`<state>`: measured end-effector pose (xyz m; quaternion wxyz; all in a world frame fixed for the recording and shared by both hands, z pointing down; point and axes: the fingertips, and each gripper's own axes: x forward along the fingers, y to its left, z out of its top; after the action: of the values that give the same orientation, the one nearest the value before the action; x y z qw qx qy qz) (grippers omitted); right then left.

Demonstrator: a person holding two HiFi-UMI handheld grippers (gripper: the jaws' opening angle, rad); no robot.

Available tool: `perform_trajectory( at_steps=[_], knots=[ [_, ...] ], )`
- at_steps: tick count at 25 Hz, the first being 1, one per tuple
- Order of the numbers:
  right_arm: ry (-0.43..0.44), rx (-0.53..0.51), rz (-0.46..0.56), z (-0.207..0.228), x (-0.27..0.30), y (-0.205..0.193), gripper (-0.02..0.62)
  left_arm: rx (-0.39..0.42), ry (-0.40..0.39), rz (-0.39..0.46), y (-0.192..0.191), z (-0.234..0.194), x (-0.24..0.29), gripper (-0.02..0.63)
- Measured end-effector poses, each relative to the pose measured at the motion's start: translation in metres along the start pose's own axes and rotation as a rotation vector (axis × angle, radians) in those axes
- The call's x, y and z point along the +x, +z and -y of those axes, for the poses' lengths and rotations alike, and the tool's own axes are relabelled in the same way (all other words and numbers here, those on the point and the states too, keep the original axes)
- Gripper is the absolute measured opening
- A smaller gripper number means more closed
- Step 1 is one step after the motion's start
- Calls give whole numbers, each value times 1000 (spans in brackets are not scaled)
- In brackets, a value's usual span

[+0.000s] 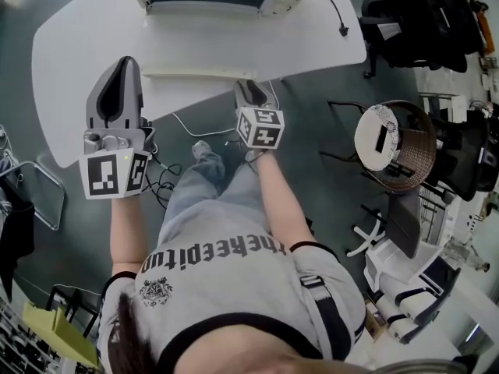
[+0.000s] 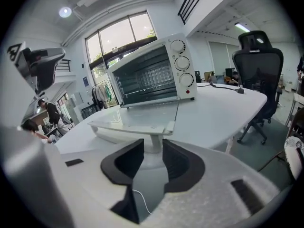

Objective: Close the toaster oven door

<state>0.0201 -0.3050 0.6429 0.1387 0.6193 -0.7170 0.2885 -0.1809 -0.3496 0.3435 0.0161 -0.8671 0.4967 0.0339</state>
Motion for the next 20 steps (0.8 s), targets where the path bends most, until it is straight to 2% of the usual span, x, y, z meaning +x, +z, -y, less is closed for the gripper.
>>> perform_trajectory(
  at_steps=[7, 11, 20],
  knots=[
    [-55, 48, 24, 8, 15, 6, 123, 6, 13, -13, -5, -10, 1, 12],
    [-73, -1, 15, 5, 17, 7, 89, 7, 14, -12, -5, -13, 2, 12],
    [-53, -14, 93, -1, -2, 41, 80, -2, 3, 4, -2, -10, 8, 12]
  ],
)
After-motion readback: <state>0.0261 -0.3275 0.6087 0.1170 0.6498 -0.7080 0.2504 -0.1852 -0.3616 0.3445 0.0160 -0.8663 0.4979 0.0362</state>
